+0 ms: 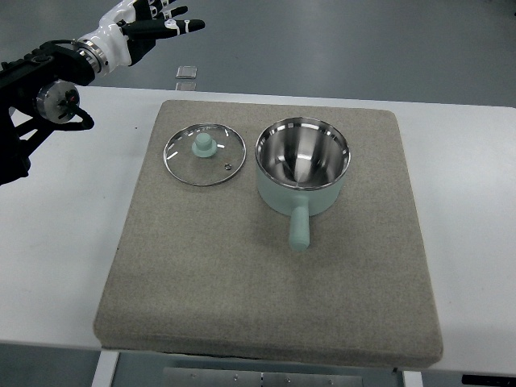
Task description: Place lid left of pot with left hand
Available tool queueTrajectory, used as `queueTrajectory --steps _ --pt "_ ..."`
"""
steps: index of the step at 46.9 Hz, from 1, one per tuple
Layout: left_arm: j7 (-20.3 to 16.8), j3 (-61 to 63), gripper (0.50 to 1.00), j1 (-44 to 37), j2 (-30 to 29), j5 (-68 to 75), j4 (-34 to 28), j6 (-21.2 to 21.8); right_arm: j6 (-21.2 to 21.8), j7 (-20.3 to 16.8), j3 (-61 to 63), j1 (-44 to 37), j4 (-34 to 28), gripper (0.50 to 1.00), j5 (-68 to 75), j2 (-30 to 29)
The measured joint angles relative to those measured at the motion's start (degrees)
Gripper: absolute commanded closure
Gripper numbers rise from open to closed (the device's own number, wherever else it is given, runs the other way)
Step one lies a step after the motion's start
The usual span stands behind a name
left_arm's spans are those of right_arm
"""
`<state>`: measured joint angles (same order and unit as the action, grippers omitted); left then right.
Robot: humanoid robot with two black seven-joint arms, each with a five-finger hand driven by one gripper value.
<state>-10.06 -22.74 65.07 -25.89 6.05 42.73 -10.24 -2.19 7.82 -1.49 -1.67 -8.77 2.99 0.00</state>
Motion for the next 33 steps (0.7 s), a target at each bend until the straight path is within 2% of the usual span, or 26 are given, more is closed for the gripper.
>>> queueTrajectory --steps 6,17,23,33 --pt "1.08 -3.96 0.504 -1.76 0.26 -5.79 -1.47 -2.26 0.00 0.00 0.00 0.01 -0.01 0.576 0.00 0.00" --pt "4.14 -4.64 0.504 -5.68 1.59 -18.91 -0.95 -2.88 0.00 0.00 0.00 0.00 0.00 0.576 0.00 0.00" --pt "5.84 -4.68 0.504 -7.32 1.64 -25.92 -1.09 -5.29 0.00 0.00 0.00 0.00 -0.01 0.576 0.00 0.00" --pt "6.54 -4.61 0.504 -7.84 1.73 -27.76 -1.36 -6.98 0.03 0.00 0.06 0.00 -0.02 0.576 0.04 0.00"
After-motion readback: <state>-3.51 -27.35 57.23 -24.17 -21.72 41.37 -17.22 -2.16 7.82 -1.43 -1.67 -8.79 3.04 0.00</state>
